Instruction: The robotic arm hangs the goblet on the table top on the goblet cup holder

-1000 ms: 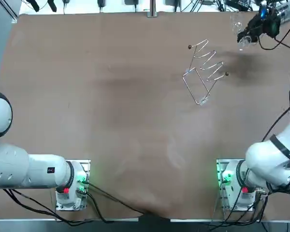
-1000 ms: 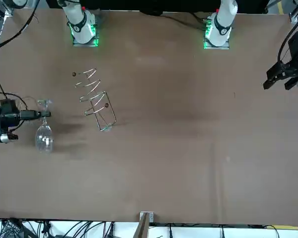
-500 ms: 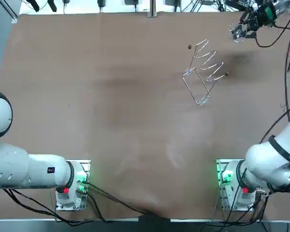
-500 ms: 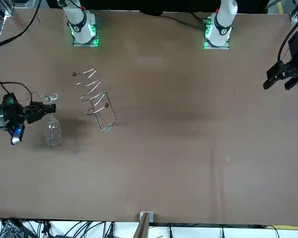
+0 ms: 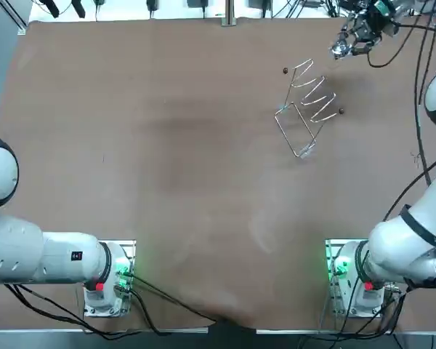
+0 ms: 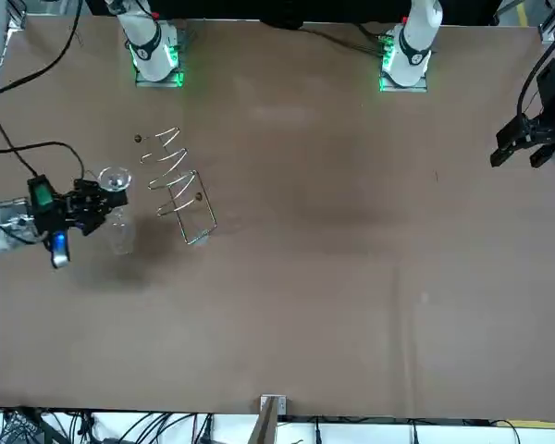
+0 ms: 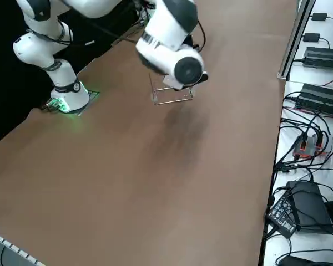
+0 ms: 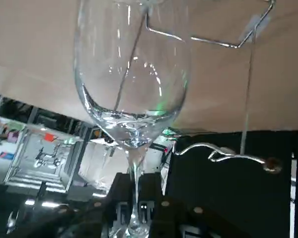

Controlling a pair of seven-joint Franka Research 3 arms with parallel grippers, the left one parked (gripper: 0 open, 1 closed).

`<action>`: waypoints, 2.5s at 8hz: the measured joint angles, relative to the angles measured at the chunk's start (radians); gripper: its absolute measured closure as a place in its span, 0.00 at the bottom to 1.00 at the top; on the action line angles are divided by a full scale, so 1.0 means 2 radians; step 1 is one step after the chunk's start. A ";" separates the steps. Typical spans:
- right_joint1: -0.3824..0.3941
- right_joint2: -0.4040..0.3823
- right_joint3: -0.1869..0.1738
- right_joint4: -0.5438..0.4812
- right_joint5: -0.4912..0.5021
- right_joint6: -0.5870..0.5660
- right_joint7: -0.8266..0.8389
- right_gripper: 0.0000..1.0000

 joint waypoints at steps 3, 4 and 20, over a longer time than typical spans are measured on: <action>0.032 -0.011 0.000 -0.027 -0.011 0.034 0.023 0.91; 0.041 -0.015 0.000 -0.035 -0.018 0.042 0.026 0.91; 0.088 -0.044 0.000 -0.074 -0.032 0.101 0.027 0.29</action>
